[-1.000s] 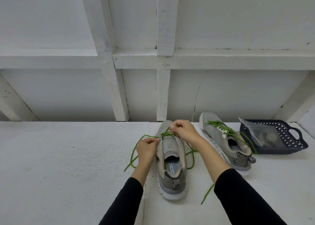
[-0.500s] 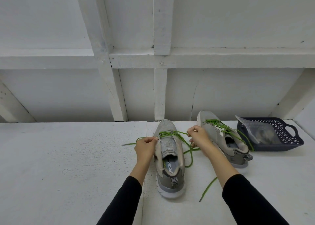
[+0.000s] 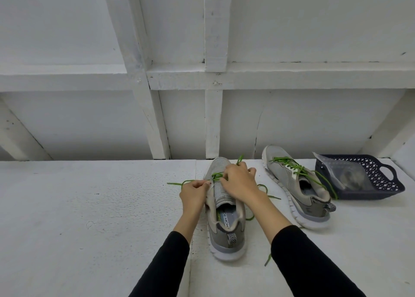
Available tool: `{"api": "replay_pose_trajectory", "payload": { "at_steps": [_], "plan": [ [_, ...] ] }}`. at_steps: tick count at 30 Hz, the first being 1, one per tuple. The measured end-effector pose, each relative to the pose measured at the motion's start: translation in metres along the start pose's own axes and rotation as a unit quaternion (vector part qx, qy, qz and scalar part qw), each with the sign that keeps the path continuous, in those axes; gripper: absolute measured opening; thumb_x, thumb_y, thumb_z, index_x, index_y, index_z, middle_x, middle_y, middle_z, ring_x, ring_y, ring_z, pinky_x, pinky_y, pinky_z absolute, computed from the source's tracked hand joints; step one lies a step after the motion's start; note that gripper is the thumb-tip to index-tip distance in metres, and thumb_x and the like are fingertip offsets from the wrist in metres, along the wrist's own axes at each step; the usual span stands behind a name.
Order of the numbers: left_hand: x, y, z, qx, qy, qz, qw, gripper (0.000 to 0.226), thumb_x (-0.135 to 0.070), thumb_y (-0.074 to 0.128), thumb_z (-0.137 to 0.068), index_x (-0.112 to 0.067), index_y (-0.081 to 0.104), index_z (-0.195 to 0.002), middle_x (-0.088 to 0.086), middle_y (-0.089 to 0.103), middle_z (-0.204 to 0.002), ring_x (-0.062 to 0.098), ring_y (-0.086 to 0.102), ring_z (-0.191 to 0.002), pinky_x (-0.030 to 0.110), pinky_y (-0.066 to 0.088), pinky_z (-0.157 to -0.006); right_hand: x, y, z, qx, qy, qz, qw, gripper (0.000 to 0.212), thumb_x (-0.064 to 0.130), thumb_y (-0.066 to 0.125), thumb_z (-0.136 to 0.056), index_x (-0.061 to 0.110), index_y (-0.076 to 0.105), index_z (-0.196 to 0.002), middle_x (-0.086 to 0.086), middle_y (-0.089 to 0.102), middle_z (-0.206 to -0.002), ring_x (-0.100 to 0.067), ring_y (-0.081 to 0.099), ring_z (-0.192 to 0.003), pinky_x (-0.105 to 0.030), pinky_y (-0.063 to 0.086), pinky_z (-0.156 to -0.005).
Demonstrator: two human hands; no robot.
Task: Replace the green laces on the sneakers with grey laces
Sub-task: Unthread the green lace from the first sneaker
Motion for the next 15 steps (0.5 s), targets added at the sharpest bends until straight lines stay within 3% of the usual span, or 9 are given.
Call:
{"api": "replay_pose_trajectory", "payload": {
  "at_steps": [5,8,10,12,15],
  "plan": [
    [0.0,-0.001,-0.001,-0.001,0.0,-0.001,1.0,0.009,-0.021,0.072,-0.085,-0.019,0.074,-0.077,-0.005,0.07,-0.076,0.012,0.062,-0.079,0.025,0.048,-0.077,0.003,-0.003,0.001,-0.011,0.018,-0.141,0.99,0.022,0.022,0.051,-0.096,0.022,0.058,-0.075,0.003,0.064,-0.096,-0.023,0.045,-0.11,-0.034,0.019,-0.08],
    [0.002,-0.001,-0.002,-0.003,-0.003,0.004,1.0,0.013,-0.021,0.072,-0.086,-0.023,0.071,-0.073,-0.004,0.07,-0.076,0.013,0.063,-0.078,0.028,0.05,-0.078,0.006,-0.017,0.0,-0.049,0.033,-0.256,0.965,0.02,0.024,0.053,-0.095,0.023,0.059,-0.076,0.008,0.064,-0.097,-0.017,0.051,-0.101,-0.034,0.028,-0.086],
    [0.002,0.0,-0.001,-0.005,-0.003,0.012,1.0,0.014,-0.02,0.073,-0.085,-0.023,0.071,-0.072,-0.005,0.069,-0.075,0.013,0.063,-0.079,0.029,0.052,-0.079,0.005,-0.027,0.0,-0.089,0.032,-0.363,0.927,0.021,0.022,0.053,-0.096,0.022,0.06,-0.077,0.008,0.066,-0.095,-0.013,0.057,-0.095,-0.033,0.038,-0.087],
    [0.001,0.0,0.0,-0.005,-0.003,0.015,1.0,0.013,-0.019,0.073,-0.085,-0.022,0.071,-0.072,-0.005,0.069,-0.075,0.013,0.063,-0.08,0.028,0.051,-0.079,0.003,-0.037,0.002,-0.115,0.039,-0.483,0.867,0.024,0.02,0.049,-0.1,0.019,0.056,-0.078,0.004,0.07,-0.088,-0.011,0.064,-0.086,-0.028,0.046,-0.079],
    [0.0,0.0,0.001,-0.003,-0.007,0.018,1.0,0.009,-0.02,0.073,-0.086,-0.018,0.073,-0.077,-0.003,0.069,-0.077,0.012,0.062,-0.079,0.026,0.049,-0.074,-0.005,-0.048,0.003,-0.128,0.046,-0.591,0.795,0.024,0.018,0.042,-0.103,0.013,0.049,-0.081,-0.004,0.065,-0.073,-0.017,0.065,-0.069,-0.029,0.056,-0.069]
  ]
}}
Point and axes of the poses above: each hand's wrist, its own z-axis away from the middle knuckle, its own y-axis out of the palm, x = y × z, the point moved 2 cm from there along -z, towards the middle knuckle
